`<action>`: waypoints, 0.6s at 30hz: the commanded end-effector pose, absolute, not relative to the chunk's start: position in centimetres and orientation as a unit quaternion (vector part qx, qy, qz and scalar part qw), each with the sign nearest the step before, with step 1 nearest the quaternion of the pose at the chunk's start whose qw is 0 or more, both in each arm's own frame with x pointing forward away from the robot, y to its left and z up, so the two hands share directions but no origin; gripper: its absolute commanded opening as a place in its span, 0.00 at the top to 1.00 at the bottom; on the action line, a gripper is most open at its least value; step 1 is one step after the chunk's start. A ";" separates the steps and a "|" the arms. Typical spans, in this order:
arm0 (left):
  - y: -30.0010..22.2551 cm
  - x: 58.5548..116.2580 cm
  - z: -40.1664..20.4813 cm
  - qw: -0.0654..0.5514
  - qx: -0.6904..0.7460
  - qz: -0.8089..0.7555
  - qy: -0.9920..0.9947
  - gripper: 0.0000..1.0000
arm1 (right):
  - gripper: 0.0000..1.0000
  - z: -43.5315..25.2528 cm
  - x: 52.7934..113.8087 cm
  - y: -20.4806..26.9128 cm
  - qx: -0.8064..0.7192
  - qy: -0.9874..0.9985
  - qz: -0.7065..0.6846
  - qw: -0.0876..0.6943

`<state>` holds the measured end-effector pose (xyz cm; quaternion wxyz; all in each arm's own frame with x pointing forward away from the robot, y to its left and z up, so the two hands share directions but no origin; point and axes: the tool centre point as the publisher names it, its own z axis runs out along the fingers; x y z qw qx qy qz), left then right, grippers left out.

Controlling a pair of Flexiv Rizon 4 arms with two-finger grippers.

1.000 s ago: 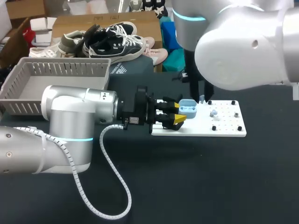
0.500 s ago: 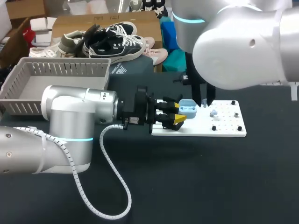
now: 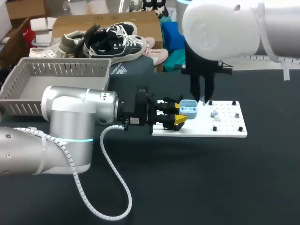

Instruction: Pick up each earbud case from the left stands, insert the matching earbuds, close the lid, and place the case in the box.

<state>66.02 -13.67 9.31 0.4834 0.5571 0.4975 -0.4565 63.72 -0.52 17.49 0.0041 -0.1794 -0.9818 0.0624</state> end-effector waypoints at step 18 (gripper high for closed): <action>-13.7 65.9 9.3 0.485 0.556 -0.456 0.498 1.00 | 1.00 17.2 63.4 1.2 -0.171 -0.984 0.041 -0.034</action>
